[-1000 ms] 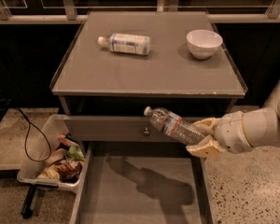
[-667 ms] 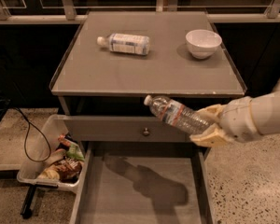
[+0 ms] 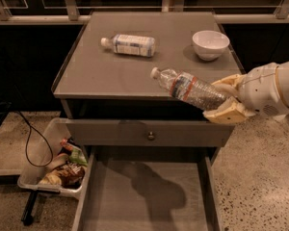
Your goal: Pick water bottle from middle drawer and place on counter
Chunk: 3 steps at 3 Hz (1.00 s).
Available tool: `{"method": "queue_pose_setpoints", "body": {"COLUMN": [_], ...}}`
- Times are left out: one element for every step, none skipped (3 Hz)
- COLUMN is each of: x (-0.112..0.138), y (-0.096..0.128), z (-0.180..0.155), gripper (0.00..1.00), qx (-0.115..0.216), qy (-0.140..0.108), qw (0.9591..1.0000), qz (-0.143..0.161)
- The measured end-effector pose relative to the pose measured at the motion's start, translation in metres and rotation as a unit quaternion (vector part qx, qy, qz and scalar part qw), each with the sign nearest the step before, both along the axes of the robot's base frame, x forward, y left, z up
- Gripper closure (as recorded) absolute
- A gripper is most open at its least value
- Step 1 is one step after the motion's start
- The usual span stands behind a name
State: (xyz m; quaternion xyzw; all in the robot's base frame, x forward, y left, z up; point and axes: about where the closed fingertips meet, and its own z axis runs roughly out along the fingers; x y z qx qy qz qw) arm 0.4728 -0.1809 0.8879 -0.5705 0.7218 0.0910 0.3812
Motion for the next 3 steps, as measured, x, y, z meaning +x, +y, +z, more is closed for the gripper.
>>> {"method": "queue_pose_setpoints", "body": {"x": [0.015,0.058,0.104], "y": [0.007,0.011,0.026], "z": [0.007,0.024,0.031], "gripper": [1.0,1.0,1.0], "qx": [0.003,0.009,0.026], "qy": [-0.005,-0.01,0.008], "qw": [1.0,0.9993,0.9978], "qz": [-0.005,-0.035,-0.06]}}
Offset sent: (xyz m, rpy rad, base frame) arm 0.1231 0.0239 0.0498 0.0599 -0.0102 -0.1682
